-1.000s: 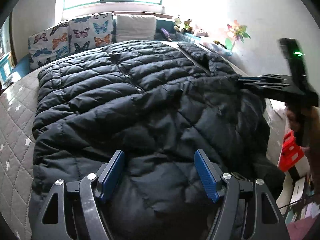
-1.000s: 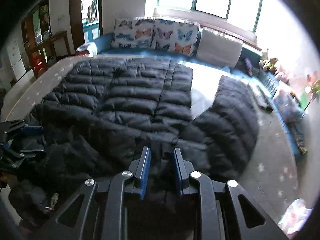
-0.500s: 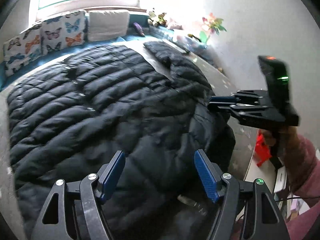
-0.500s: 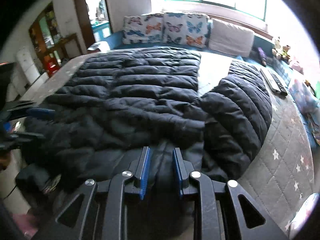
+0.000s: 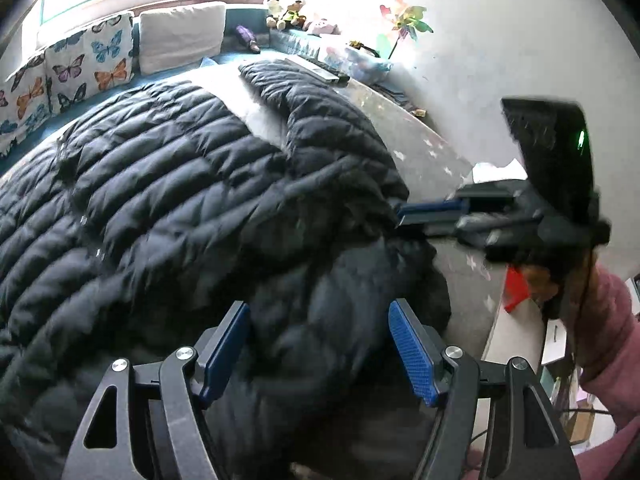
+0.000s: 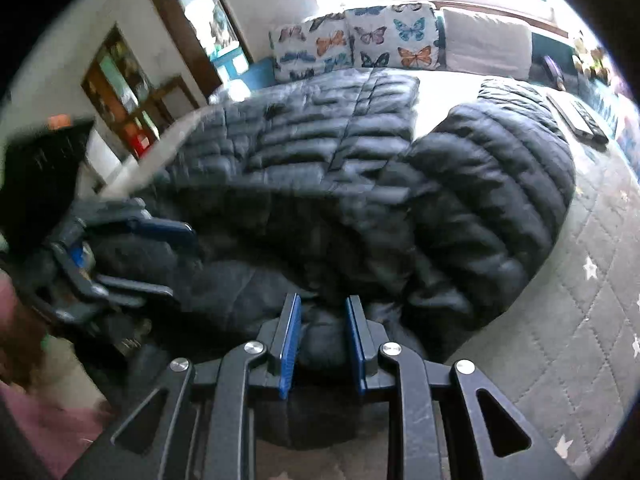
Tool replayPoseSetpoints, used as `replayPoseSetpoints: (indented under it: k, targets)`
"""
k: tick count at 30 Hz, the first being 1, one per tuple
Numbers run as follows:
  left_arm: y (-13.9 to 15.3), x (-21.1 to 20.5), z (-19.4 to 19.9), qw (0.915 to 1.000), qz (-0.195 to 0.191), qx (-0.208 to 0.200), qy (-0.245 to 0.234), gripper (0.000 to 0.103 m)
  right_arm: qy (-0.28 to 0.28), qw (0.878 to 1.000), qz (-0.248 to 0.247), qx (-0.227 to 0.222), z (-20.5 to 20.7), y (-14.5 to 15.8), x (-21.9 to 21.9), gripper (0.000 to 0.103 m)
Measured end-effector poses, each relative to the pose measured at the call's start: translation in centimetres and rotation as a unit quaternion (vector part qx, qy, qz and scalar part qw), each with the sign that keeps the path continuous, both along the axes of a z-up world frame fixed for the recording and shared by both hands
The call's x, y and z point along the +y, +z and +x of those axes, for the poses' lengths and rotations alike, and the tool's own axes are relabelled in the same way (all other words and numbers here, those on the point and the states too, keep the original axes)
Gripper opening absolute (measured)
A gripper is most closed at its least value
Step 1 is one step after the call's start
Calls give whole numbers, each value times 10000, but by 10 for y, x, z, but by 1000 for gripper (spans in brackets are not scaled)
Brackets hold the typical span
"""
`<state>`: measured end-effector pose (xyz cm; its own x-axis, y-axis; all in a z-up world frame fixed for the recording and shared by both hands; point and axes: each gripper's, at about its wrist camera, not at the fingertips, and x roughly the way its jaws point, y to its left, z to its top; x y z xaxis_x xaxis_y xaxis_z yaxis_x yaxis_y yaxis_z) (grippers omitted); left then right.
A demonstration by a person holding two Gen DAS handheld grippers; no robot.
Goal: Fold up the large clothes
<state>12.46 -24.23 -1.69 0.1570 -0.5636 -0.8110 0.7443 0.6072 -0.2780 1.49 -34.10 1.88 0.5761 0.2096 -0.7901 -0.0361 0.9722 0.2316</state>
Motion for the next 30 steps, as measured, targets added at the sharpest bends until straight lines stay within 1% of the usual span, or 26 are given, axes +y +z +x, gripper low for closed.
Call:
replayPoseSetpoints:
  k: [1,2,3,5,8,9,10,12,13,16,18,22,23,25,28,30]
  targets:
    - [-1,-7,4,10000,30,35,-18,75,-97,9999,-7,-50,2,7,-10,26]
    - [-4,-15,8,9999,60,100,-29,75,-224,9997,-19,-75,6,14,-25,29]
    - [-7,-22,13,9998,86,162,-34,75,-375,9992,-52,-84,10,19,-40,38]
    - [-10,-33,21,9996,101,246,-48,75,-745,9970,-172,-99,19,22,-68,48]
    - [-13,-46,31,9994,-30,321,-85,75,-1301,9914,121,-12,37,15,-120,50]
    - [-14,-50,34,9993,-81,355,-87,75,-1509,9882,249,54,45,9,-137,50]
    - [-17,-54,39,9990,-106,416,-85,75,-1594,9866,322,127,51,3,-148,50]
    - [-22,-60,44,9986,-90,507,-98,75,-1951,9795,397,295,67,-15,-174,50]
    - [-26,-64,46,9985,-67,525,-103,75,-2041,9773,460,344,74,-22,-183,50]
    - [-32,-71,50,9984,-36,540,-143,75,-2307,9677,981,285,85,-39,-213,50]
    - [-35,-72,54,9981,-71,592,-138,75,-2364,9607,1443,188,91,-49,-230,50]
    - [-36,-75,58,9976,-155,647,-163,75,-2342,9540,1873,-6,105,-62,-239,50]
    - [-36,-75,59,9975,-181,655,-173,75,-2287,9503,2113,-71,109,-65,-241,50]
    - [-36,-78,60,9974,-209,659,-185,75,-2180,9456,2408,-178,118,-70,-243,50]
    - [-38,-84,61,9976,-203,632,-212,75,-1973,9462,2551,-257,130,-71,-239,50]
    - [-40,-86,62,9977,-170,623,-196,75,-1906,9434,2704,-251,134,-71,-235,50]
